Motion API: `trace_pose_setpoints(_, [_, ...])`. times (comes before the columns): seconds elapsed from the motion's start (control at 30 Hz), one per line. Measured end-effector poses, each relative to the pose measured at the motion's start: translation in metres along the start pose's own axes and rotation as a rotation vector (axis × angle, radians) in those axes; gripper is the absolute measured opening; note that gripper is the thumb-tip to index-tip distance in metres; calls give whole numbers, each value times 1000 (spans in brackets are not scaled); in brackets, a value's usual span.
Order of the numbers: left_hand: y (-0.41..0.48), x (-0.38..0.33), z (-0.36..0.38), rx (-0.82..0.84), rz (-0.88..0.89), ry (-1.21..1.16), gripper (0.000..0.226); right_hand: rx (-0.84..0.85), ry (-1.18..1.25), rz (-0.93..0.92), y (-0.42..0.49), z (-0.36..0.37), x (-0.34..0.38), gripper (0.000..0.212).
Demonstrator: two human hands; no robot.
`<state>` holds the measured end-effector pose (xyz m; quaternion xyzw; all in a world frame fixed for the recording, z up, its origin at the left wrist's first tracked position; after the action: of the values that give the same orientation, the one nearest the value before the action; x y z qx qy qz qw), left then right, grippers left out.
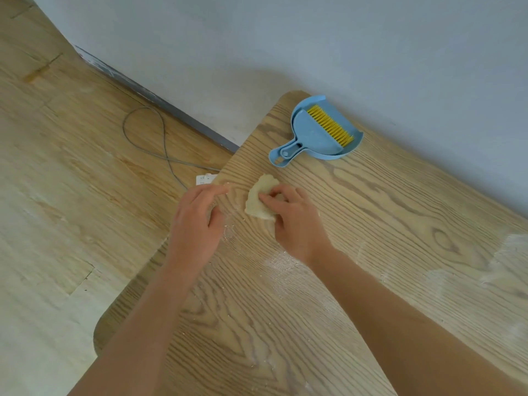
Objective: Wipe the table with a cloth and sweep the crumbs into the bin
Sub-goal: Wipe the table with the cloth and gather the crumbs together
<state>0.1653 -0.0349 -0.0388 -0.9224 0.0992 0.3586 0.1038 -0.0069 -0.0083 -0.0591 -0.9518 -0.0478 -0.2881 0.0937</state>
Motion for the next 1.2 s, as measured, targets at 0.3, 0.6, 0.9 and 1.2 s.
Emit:
trace_pose_setpoints(0.3, [11, 15, -19, -26, -53, 53, 43, -115, 120, -46, 51, -36, 46, 42])
trace_pose_setpoints(0.6, [10, 30, -23, -24, -75, 85, 46, 44, -63, -142, 50, 19, 49, 47])
trace_pose_setpoints(0.9, [-2, 5, 6, 53, 27, 26, 44, -43, 278, 115, -42, -31, -14, 48])
trace_pose_setpoints(1.2, [-8, -31, 41, 141, 135, 88, 41, -219, -28, 498, -41, -63, -100, 53])
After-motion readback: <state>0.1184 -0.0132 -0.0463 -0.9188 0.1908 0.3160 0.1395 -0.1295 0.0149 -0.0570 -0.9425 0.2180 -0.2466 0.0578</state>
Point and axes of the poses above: each hand's wrist, its own y-axis towards the middle knuckle, its own z-axis out of the palm, x = y × z, the point moved 6 cm from there along y, towards the middle knuckle, and after that the axes turned 9 degrees about x, right-handed, at the moved point
